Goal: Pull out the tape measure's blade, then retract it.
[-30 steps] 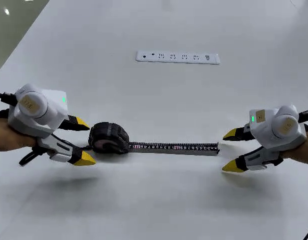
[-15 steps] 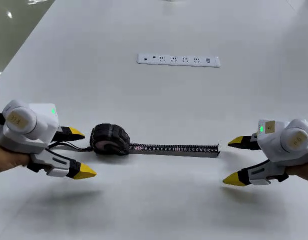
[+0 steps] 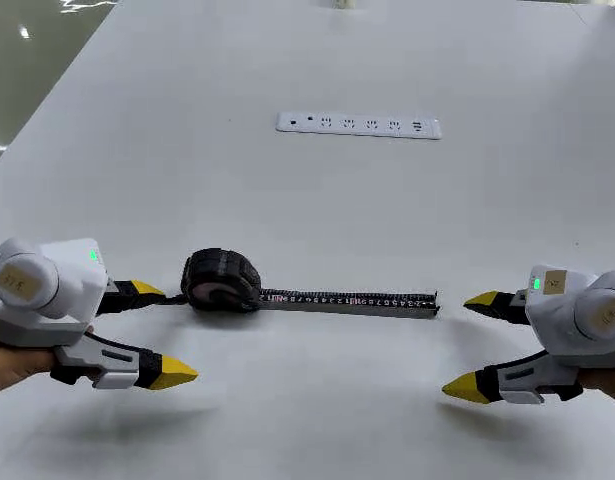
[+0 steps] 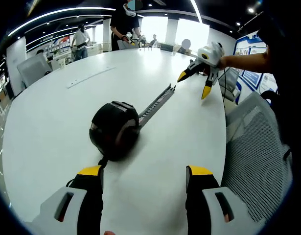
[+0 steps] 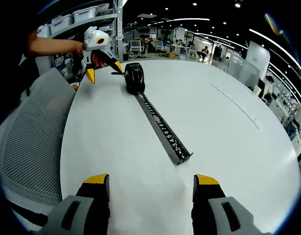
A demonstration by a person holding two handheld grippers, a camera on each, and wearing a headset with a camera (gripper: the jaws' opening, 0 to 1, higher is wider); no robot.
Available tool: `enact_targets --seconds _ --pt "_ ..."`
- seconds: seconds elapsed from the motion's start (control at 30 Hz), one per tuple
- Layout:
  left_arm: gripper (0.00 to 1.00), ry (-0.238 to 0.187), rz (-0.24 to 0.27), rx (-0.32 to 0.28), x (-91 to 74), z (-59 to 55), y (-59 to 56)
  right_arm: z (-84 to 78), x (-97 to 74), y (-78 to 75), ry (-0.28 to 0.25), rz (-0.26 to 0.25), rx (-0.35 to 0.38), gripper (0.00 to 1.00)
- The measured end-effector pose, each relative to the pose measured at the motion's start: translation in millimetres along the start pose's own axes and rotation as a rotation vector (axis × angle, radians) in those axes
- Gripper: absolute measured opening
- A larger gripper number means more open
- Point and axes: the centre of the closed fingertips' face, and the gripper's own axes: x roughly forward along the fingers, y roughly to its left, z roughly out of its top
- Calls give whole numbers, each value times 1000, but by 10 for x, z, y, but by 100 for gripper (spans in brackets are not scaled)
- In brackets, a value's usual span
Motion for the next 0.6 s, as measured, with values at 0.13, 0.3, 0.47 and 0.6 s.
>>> enact_targets --seconds 0.13,0.3,0.47,0.6 --pt "67 -34 24 -30 -20 9 -37 28 17 43 -20 -18 8 71" --pt "69 -62 49 -57 -27 2 -106 53 25 120 -40 -39 35 74" --pt "74 -110 87 -93 -46 57 -163 88 1 167 -71 -68 66 79" --pt "77 -133 120 -104 -56 102 -184 120 -19 214 -91 -87 83 81"
